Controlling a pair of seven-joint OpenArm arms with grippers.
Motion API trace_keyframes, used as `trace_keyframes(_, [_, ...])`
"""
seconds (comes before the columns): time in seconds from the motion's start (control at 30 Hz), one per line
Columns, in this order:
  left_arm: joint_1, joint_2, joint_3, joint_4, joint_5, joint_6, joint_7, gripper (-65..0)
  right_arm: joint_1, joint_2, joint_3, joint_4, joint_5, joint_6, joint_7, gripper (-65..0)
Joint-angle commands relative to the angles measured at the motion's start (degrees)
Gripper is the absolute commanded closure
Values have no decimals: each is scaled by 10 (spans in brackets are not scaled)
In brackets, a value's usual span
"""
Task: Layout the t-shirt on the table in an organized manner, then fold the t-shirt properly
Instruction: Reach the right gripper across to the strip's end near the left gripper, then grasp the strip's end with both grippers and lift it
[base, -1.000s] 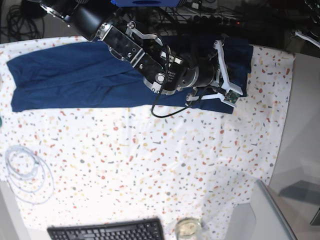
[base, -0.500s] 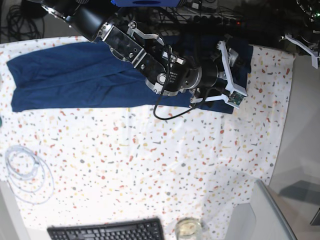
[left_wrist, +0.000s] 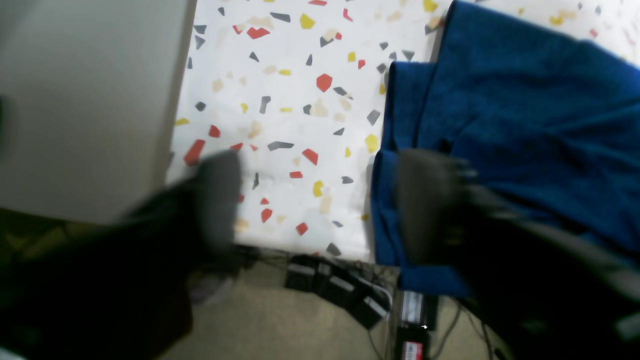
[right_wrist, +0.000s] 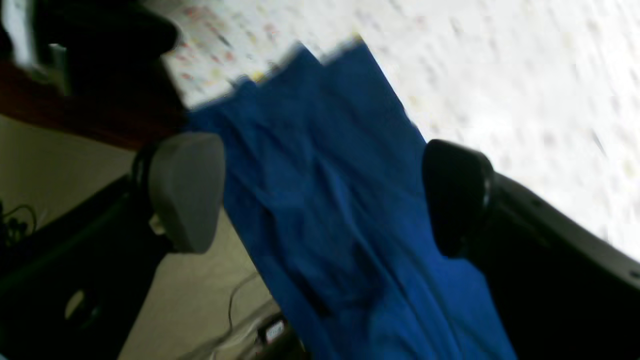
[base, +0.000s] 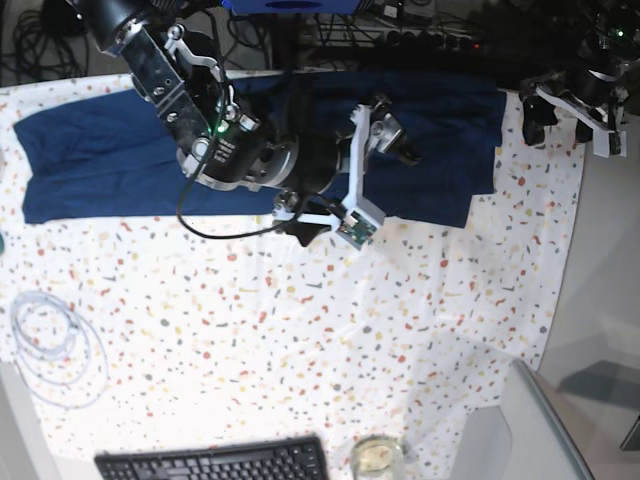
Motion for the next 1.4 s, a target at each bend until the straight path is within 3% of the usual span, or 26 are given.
trace_keyframes(0.0, [-1,-5,-1,-5,-9,0,-8,-614,5,-1,5,14,8,2,16,-585])
trace_keyframes(0.23, [-26,-35,57,-128,-13,0,-11,-601,-11,26,13,14,9,2,18,-585])
trace_keyframes(0.63, [-43,-33,158,-142,-13,0,-12,-601,-23,27,13,14,9,2,17,-585])
trace_keyframes(0.97, [-18,-22,130,-90,-14,0,-8,-601,-23,27,13,11,8,2,16,-585])
trace_keyframes(1.37, [-68,-21,132,-193,-14,0,-8,-601,-19,27,13,11,8,2,16,-585])
